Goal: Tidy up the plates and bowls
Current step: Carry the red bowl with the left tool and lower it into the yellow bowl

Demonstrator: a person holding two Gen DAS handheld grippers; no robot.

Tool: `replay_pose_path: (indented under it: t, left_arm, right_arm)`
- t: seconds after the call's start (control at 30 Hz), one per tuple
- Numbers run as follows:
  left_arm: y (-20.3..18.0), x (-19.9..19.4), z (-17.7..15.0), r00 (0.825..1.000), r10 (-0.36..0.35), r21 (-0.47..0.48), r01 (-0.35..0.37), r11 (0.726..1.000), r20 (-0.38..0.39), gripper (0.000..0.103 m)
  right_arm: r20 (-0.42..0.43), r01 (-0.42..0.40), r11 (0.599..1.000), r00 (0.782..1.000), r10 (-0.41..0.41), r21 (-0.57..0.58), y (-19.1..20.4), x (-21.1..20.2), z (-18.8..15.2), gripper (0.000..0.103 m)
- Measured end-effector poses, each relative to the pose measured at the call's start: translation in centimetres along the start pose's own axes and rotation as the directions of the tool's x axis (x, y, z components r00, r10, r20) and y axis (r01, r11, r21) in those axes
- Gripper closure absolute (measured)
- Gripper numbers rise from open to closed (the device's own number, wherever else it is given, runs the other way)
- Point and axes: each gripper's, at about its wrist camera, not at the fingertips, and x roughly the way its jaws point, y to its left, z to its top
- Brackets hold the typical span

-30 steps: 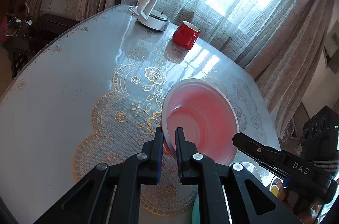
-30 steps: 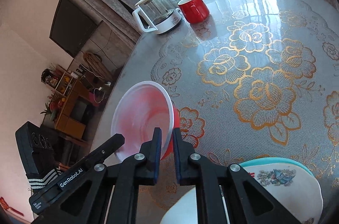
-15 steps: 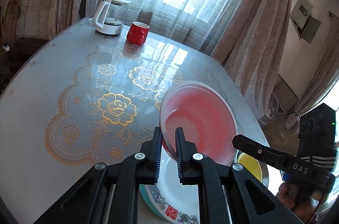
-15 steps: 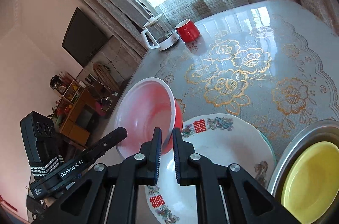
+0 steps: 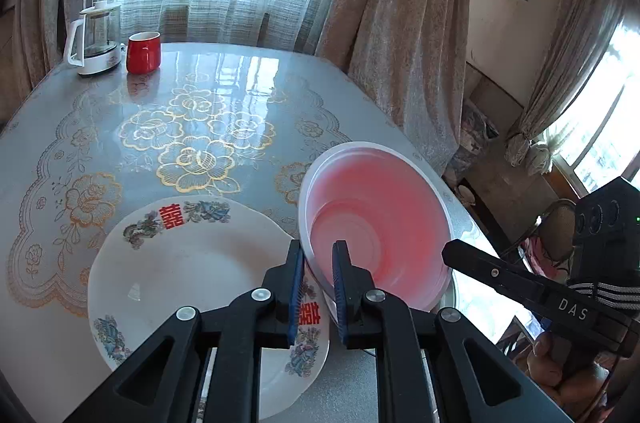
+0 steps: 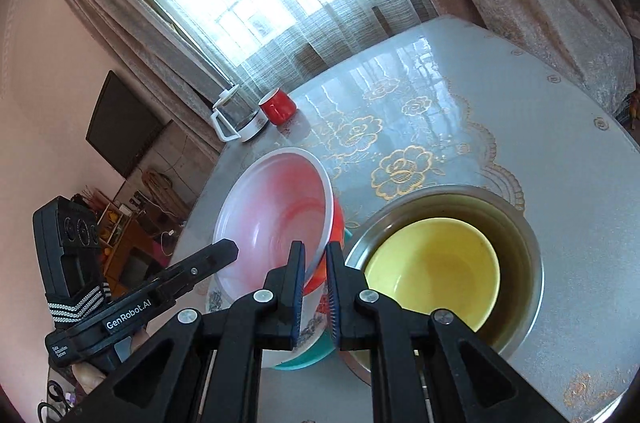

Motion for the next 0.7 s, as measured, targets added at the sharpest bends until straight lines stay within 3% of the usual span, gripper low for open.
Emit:
replay_pose_path:
  t: [0.23, 0.7]
  left_arm:
    - [-2.8, 3.0, -0.8, 0.995, -0.025, 0.019, 0.027, 0.999, -0.095, 0.09]
    - [-5.3, 7.1, -2.7, 0.98, 0.035, 0.084, -0.018, 0.996, -0.197, 0.09]
  right_arm:
    - [0.034, 0.042, 0.998, 0.998, -0.043, 0.038, -3.0, -2.8, -1.0, 0.092]
    - [-0.038, 0.122, 0.986, 0.992, -0.118, 0.113, -7.1, -2.1, -3.4, 0.09]
